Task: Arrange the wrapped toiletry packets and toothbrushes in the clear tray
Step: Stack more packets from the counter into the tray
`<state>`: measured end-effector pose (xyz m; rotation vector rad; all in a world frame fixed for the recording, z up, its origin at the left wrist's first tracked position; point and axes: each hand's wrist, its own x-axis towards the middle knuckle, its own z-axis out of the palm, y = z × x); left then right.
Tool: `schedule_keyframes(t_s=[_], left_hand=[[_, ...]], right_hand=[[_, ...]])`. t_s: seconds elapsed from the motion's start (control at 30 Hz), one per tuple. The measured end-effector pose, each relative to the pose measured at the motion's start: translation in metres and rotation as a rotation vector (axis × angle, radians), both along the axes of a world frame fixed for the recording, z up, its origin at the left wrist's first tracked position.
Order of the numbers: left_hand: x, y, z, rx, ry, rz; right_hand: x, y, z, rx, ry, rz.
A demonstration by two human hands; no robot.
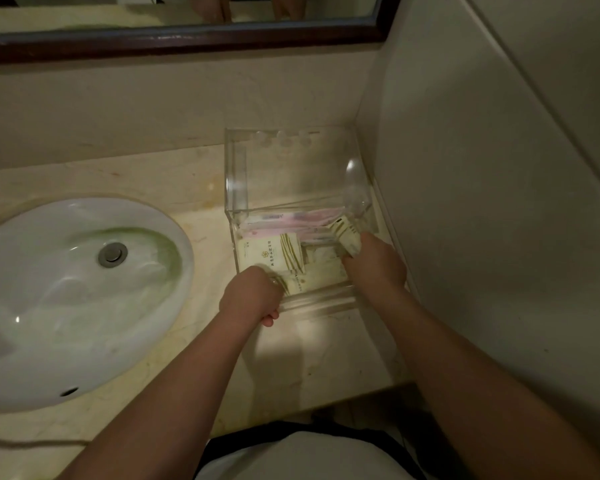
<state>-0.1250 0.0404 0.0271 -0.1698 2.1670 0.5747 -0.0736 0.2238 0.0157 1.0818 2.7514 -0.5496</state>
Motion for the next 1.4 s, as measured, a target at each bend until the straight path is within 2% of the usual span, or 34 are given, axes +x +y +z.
schedule_keyframes(t_s=[0.1, 0.17, 0.23, 0.33, 0.43, 0.47, 0.53, 0.6, 0.73, 0.97, 1.07, 1.2, 1.23, 1.3, 1.33, 1.4], left_hand=[[0.003, -0.003, -0.003, -0.147, 0.219, -0.144], [0.005, -0.005, 0.001, -0.184, 0.349, -0.187], [0.005, -0.006, 0.001, -0.169, 0.434, -0.216], [0.008, -0.005, -0.002, -0.033, 0.512, -0.226], [0.013, 0.002, 0.001, 0.303, 0.444, -0.135], [0.015, 0.005, 0.005, 0.406, 0.352, -0.091], [0.018, 0.007, 0.012, 0.532, 0.112, -0.041], [0.019, 0.007, 0.017, 0.588, -0.018, 0.011], [0.016, 0.004, 0.02, 0.699, -0.141, 0.191], [0.016, 0.002, 0.024, 0.755, -0.152, 0.103], [0.018, 0.001, 0.026, 0.767, -0.153, 0.08], [0.02, -0.004, 0.023, 0.706, -0.225, 0.098], [0.018, -0.005, 0.023, 0.692, -0.225, 0.12], [0.01, -0.008, 0.018, 0.689, -0.171, 0.301], [0.006, -0.009, 0.018, 0.7, -0.101, 0.393], [0.0, -0.014, 0.017, 0.653, 0.123, 0.385]], right_hand=[[0.0, 0.004, -0.003, -0.031, 0.06, 0.052], [0.003, 0.006, -0.002, -0.141, 0.135, 0.093], [0.007, 0.007, 0.004, -0.371, 0.214, 0.032], [0.009, 0.001, 0.013, -0.96, 0.326, -0.291], [0.009, -0.009, 0.017, -1.582, 0.477, -0.593], [0.009, -0.013, 0.017, -1.717, 0.544, -0.651], [0.01, -0.017, 0.019, -1.858, 0.647, -0.683], [0.011, -0.021, 0.024, -1.862, 0.679, -0.663], [0.014, -0.029, 0.026, -1.783, 0.69, -0.624], [0.024, -0.034, 0.031, -1.664, 0.535, -0.48], [0.03, -0.034, 0.028, -1.454, 0.381, -0.252], [0.045, -0.03, 0.035, -1.011, 0.116, 0.086], [0.047, -0.027, 0.04, -0.973, 0.068, 0.125], [0.047, -0.019, 0.051, -0.892, -0.088, 0.254], [0.045, -0.015, 0.055, -0.828, -0.164, 0.324], [0.038, -0.004, 0.054, -0.718, -0.215, 0.371]])
